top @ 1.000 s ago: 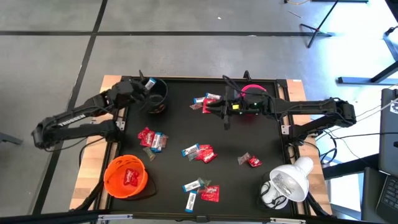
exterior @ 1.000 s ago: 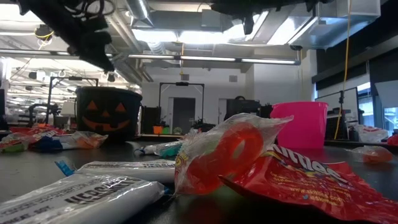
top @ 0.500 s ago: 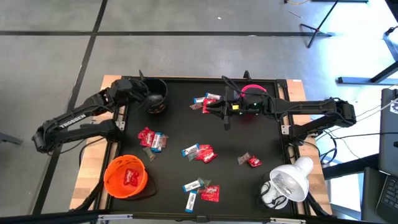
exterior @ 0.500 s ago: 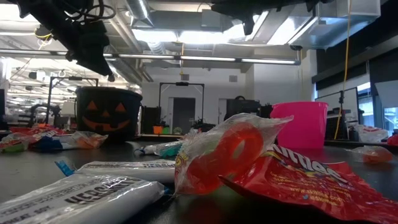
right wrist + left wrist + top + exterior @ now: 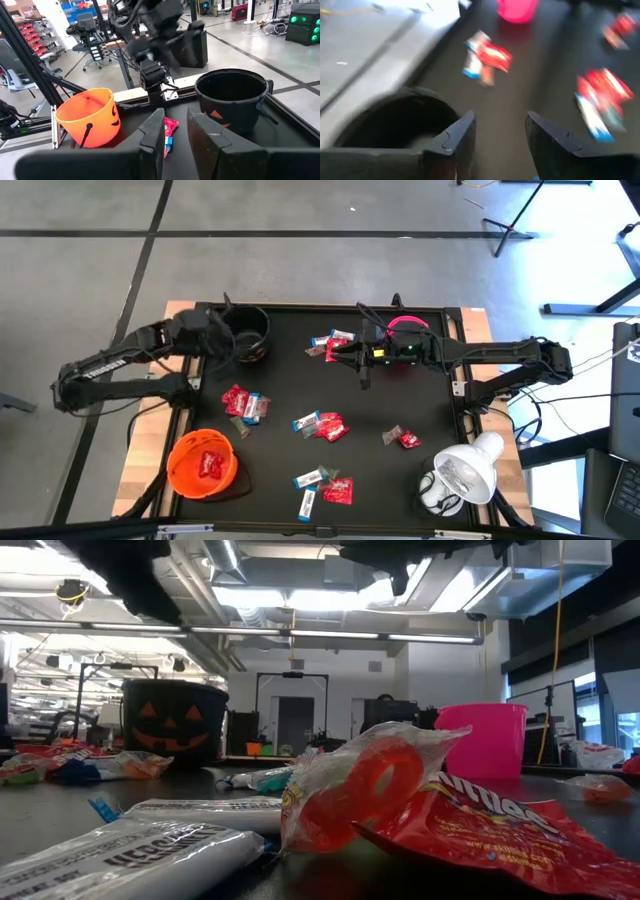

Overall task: Sort candy
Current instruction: Put the orange gummy into the pink bucket

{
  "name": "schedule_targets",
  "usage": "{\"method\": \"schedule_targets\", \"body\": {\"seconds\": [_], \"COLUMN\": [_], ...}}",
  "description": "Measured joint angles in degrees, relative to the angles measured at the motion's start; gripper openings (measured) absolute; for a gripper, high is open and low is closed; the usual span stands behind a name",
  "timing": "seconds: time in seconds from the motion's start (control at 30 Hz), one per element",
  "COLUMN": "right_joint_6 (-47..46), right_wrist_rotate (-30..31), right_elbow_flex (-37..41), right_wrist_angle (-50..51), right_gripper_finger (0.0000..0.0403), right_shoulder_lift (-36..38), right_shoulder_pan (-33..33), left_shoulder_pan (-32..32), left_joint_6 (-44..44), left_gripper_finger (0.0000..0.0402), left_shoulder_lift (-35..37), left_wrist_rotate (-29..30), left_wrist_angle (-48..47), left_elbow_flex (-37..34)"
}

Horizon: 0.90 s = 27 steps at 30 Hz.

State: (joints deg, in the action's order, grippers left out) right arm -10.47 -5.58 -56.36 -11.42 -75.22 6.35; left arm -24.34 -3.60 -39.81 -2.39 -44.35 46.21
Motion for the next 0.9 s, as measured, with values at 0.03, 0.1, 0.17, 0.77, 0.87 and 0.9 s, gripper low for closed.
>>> {"method": "schedule_targets", "body": {"seconds": [0.03, 0.1, 0.17, 0.77, 0.87, 0.9], "right_joint_6": [0.1, 0.3, 0.3, 0.5, 0.5, 0.5], "right_wrist_rotate": [0.0, 0.0, 0.0, 1.6, 1.6, 1.5], "right_elbow_flex": [0.0, 0.0, 0.0, 0.0, 0.0, 0.0], "right_wrist_angle": [0.0, 0.0, 0.1, 2.4, 2.7, 2.8], "right_gripper_finger": [0.0080, 0.0080, 0.0080, 0.0080, 0.0080, 0.0080], "right_shoulder_lift": [0.0, 0.0, 0.0, 0.0, 0.0, 0.0], "right_shoulder_pan": [0.0, 0.0, 0.0, 0.0, 0.0, 0.0], "left_shoulder_pan": [2.3, 7.2, 12.3, 34.0, 34.0, 34.0], "left_joint_6": [0.2, 2.2, 5.0, 4.9, 4.7, 4.7], "left_gripper_finger": [0.0155, 0.0153, 0.0152, 0.0172, 0.0193, 0.0200], "left_shoulder_lift": [-0.5, -2.1, -4.4, -34.7, -37.7, -38.4], "left_wrist_rotate": [-0.4, -0.4, -0.2, 9.4, 9.5, 9.5], "left_wrist_angle": [-1.5, -3.5, -4.1, 3.1, 4.0, 4.2], "left_elbow_flex": [0.0, -0.4, -1.3, -2.5, -2.5, -2.5]}}
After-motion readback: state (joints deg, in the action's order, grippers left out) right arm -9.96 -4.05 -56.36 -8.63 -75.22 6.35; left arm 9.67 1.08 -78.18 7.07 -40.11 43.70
